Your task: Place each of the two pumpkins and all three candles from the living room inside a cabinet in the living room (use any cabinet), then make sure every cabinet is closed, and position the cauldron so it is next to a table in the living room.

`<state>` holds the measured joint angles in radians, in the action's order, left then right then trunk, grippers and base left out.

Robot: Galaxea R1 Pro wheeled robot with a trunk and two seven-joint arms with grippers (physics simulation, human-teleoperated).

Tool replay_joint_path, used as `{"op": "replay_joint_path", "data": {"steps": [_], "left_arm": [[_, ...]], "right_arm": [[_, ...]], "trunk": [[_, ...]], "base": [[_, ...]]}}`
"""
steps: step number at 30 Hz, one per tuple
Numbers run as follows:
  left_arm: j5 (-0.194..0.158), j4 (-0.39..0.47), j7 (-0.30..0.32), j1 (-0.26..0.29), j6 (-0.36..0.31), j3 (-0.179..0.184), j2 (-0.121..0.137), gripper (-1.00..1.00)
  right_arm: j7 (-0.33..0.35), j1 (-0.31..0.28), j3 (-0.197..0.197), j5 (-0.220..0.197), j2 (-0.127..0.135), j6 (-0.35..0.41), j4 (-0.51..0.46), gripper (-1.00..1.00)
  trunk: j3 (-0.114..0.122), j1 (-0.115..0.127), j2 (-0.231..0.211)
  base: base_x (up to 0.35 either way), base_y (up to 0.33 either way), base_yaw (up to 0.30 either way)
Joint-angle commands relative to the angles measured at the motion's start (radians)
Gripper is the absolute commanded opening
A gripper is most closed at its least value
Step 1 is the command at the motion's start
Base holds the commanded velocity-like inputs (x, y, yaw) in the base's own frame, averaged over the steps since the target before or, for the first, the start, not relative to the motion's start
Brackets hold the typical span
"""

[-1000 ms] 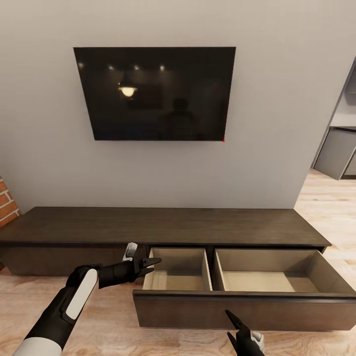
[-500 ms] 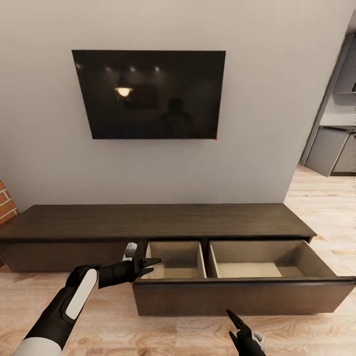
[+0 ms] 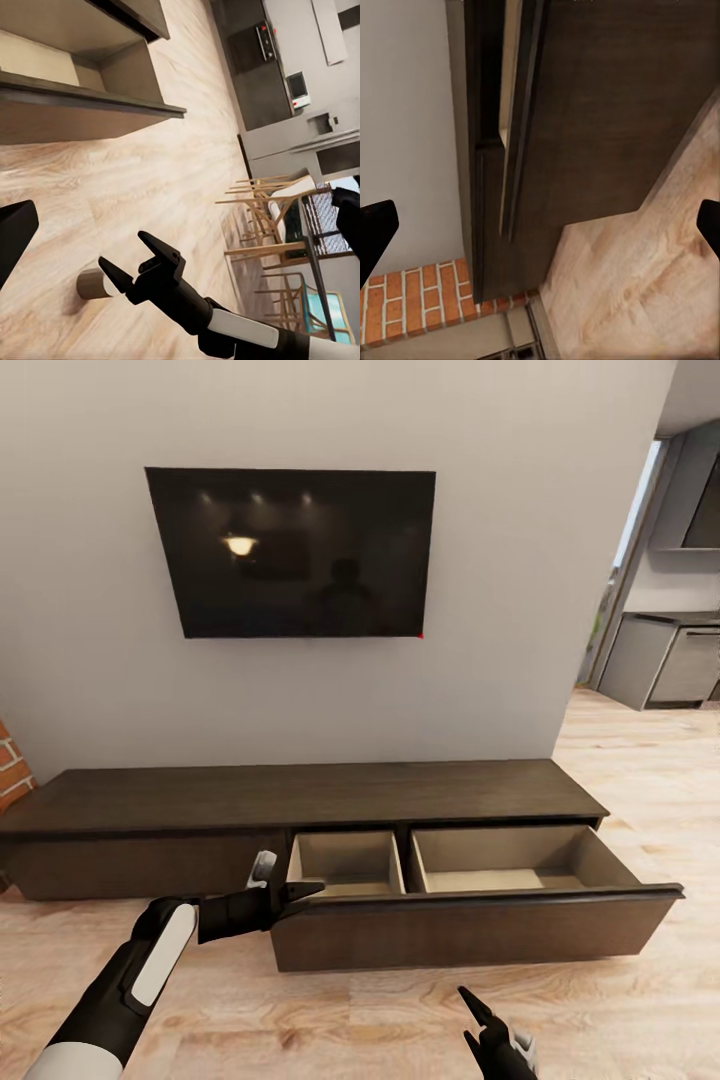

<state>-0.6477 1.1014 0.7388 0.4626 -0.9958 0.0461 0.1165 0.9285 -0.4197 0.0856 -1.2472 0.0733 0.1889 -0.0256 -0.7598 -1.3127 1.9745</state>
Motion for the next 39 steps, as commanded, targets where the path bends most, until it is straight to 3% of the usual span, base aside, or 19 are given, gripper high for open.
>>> {"op": "replay_joint_path", "data": {"steps": [1, 11, 23, 39], "left_arm": [[-0.001, 0.0, 0.002, 0.001, -0.004, 0.001, 0.001, 1.0], [-0.012, 0.0, 0.003, 0.001, -0.003, -0.012, 0.027, 1.0], [-0.019, 0.0, 0.004, 0.001, -0.003, -0.008, 0.03, 1.0], [-0.018, 0.0, 0.004, 0.0, -0.003, -0.008, 0.031, 1.0]], "right_arm": [[0.003, -0.001, 0.008, -0.011, 0.0, 0.007, 0.001, 1.0], [0.003, -0.001, 0.007, -0.011, 0.0, -0.008, 0.004, 1.0], [-0.009, -0.001, 0.006, -0.012, 0.0, -0.052, 0.028, 1.0], [-0.012, -0.001, 0.005, -0.014, 0.0, -0.057, 0.03, 1.0]], "trunk": [[-0.001, 0.0, 0.0], [-0.005, 0.0, 0.0], [-0.014, 0.0, 0.0], [-0.024, 0.0, 0.0]], "base": [[-0.024, 0.0, -0.031], [-0.026, 0.0, -0.162], [-0.003, 0.0, -0.251], [-0.027, 0.0, -0.257]]}}
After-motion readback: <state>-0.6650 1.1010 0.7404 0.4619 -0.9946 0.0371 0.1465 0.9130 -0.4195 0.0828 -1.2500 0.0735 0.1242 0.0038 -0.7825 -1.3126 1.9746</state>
